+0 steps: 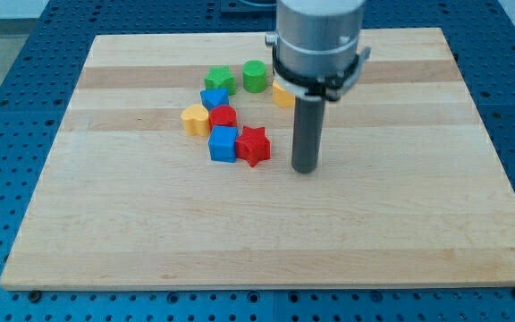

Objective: Slide the arm at the left side of the cube

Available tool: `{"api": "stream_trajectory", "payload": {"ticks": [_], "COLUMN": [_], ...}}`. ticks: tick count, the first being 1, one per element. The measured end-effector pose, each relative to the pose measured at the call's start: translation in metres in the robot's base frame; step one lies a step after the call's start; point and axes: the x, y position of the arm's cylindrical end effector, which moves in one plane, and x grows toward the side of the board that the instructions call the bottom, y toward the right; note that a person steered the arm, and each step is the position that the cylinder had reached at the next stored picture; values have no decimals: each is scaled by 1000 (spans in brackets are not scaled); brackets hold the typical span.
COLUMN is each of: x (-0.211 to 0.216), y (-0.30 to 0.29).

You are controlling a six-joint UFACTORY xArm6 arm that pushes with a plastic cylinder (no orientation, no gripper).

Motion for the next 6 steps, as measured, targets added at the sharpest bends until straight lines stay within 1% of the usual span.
{"api": "stream_trajectory", "payload": {"ticks": [1,2,3,4,6], "x": [40,47,37,16,-19], "y": [-27,-76,-108,-128,-149]}}
